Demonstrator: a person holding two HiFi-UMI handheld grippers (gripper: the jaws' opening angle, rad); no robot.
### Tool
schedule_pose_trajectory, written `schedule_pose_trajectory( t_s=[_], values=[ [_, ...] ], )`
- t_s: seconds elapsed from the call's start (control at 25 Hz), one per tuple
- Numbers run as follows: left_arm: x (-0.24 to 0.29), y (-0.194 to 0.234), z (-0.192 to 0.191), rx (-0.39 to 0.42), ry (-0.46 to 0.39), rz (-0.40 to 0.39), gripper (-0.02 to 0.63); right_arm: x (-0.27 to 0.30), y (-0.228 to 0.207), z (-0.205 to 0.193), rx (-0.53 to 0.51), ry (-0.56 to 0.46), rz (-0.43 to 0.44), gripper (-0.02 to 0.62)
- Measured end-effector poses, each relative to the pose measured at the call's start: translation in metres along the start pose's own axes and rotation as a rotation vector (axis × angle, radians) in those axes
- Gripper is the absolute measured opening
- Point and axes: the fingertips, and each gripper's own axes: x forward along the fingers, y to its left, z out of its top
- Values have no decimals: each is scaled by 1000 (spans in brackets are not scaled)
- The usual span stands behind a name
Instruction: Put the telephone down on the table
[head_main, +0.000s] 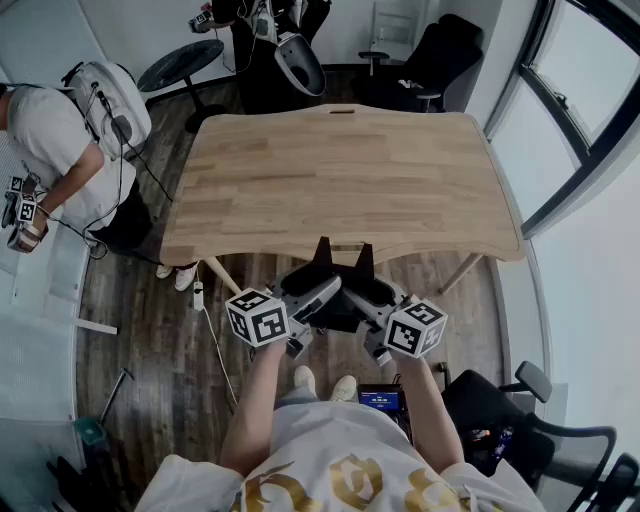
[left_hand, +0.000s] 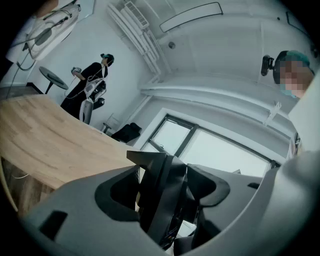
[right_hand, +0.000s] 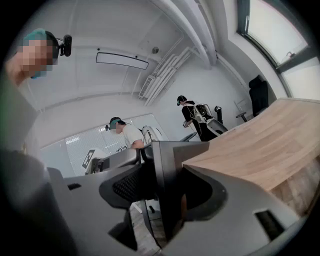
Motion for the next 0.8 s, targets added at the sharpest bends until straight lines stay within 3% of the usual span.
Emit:
schedule_pose_trajectory(
  t_s=[0.8],
  values=[
    [-22,-19,-3,23,-4,19,273,-8,26,-6,15,17,44,235]
  ],
)
